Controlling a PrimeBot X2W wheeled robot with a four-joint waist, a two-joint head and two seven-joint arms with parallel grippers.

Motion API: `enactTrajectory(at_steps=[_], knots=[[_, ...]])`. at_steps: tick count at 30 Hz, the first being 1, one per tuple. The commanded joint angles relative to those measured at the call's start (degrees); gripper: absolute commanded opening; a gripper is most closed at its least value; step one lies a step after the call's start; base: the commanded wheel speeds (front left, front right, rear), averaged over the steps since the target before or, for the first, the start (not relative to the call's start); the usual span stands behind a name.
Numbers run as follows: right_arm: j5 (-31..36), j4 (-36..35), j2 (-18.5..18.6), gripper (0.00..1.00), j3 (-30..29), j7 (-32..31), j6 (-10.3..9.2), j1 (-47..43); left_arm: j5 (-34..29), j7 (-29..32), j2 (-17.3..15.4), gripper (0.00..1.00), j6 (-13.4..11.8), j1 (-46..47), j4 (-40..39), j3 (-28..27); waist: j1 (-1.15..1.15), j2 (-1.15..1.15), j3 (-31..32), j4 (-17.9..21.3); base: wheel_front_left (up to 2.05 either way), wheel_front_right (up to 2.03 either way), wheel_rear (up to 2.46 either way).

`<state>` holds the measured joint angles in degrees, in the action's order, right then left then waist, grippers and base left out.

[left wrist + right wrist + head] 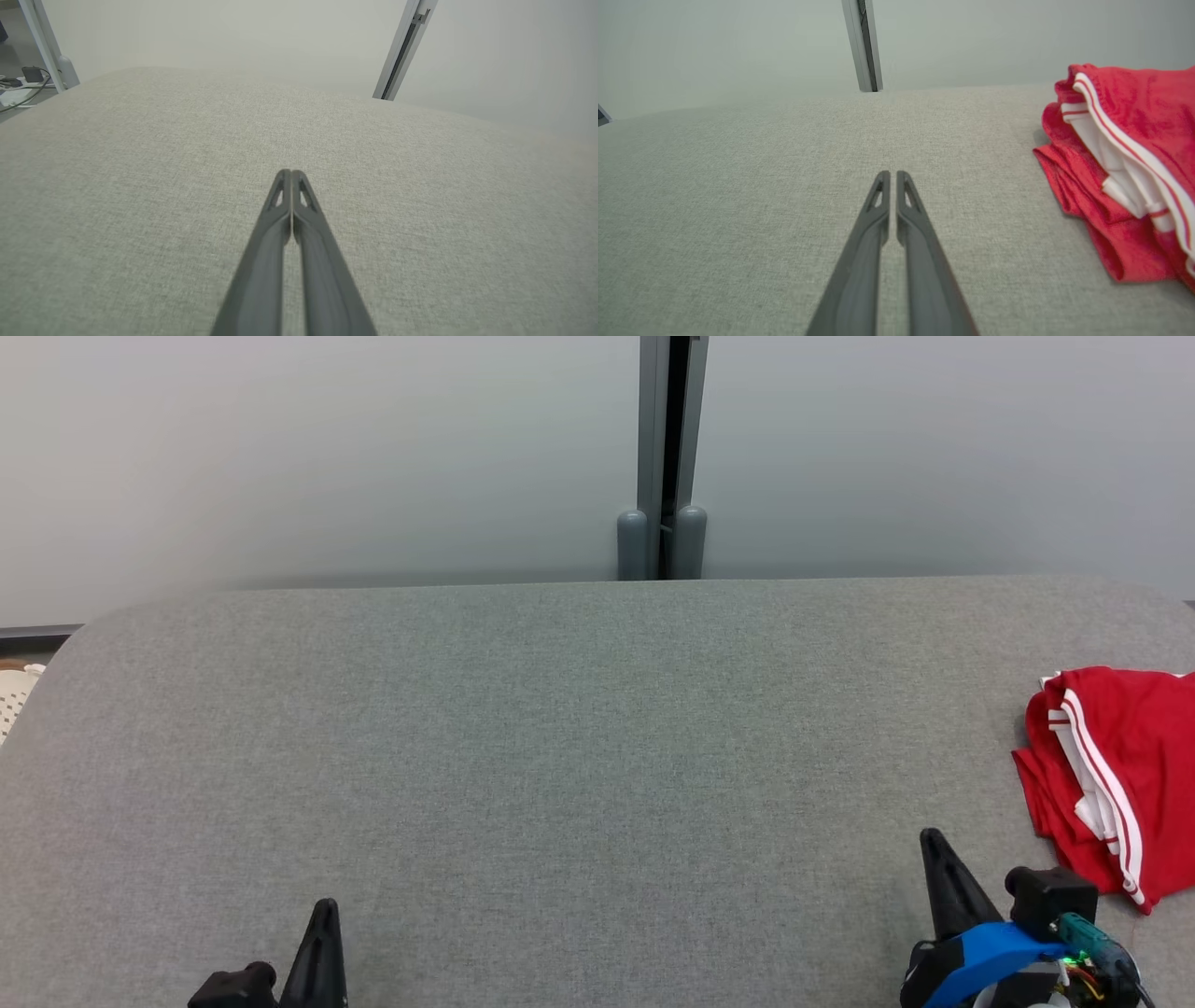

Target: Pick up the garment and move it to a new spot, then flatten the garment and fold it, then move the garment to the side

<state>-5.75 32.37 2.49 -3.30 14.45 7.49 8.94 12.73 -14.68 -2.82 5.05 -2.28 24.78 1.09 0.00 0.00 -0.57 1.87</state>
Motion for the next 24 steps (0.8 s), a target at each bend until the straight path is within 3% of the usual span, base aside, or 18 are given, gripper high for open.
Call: enactTrajectory(at_steps=[1,24], knots=[[-1.53,-0.43,0.09,0.00,-0.55,-0.61,0.00,0.90,1.53,0.52,-0.02,0.00,0.06,0.85,-0.42,-0.43,0.00,0.00,0.00,-0.02,0.00,0.00,0.00],[-26.60,-6.15,0.22,0.00,-1.03,-6.37,0.00,-0.49,24.45,6.42,-0.05,0.00,0.78,3.12,-3.73,-2.36,0.00,0.00,0.07,-0.36,0.00,0.00,0.00]])
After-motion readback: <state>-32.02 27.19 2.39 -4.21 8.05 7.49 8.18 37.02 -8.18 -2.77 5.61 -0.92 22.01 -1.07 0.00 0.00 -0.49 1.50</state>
